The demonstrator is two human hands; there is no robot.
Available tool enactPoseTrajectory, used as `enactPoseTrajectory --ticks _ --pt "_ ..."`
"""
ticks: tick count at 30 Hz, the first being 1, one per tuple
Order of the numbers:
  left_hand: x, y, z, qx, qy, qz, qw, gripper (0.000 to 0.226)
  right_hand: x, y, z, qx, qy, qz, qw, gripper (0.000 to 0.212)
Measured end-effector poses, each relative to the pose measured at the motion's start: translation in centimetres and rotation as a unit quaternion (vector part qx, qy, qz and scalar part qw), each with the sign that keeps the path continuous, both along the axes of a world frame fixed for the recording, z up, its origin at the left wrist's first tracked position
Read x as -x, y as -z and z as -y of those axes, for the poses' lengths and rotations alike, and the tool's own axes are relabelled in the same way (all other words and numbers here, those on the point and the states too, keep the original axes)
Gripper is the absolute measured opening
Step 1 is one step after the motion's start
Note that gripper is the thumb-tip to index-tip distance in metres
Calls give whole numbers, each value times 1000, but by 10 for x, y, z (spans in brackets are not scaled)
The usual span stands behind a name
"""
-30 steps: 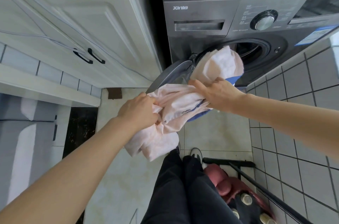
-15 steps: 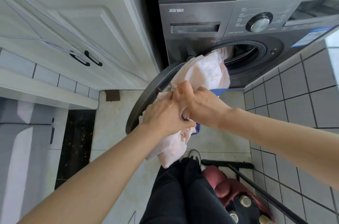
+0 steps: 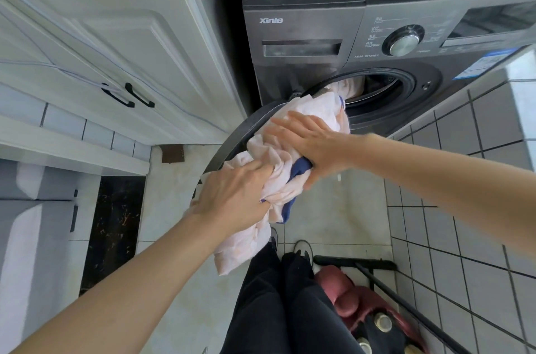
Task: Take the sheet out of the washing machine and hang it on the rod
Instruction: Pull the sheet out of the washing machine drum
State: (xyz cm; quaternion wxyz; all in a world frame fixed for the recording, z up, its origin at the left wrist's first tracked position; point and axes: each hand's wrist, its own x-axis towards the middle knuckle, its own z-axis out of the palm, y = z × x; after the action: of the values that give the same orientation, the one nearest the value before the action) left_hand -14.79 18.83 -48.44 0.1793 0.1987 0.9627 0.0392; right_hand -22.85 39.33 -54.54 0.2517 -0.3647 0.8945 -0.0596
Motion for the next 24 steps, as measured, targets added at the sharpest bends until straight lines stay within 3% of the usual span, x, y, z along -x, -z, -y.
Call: enactPoseTrajectory --ticks 4,8,12,16,20,24 --pt "0 -2 2 0 34 -23 999 34 41 2 16 -86 -69 8 994 137" --pt "-1 -2 6 -21 52 -85 995 38 48 22 25 -100 -119 68 985 133" --pt "7 -10 13 -35 32 -145 988 33 40 52 9 -150 -95 140 974 133" --pt "8 -15 9 -52 40 -162 985 48 28 65 -14 -170 -34 163 971 131" --pt "16 -16 8 -76 22 -144 986 45 19 84 -17 -109 57 138 983 108" --pt "25 -27 14 -20 -55 -42 997 34 13 94 -19 -38 74 58 995 71"
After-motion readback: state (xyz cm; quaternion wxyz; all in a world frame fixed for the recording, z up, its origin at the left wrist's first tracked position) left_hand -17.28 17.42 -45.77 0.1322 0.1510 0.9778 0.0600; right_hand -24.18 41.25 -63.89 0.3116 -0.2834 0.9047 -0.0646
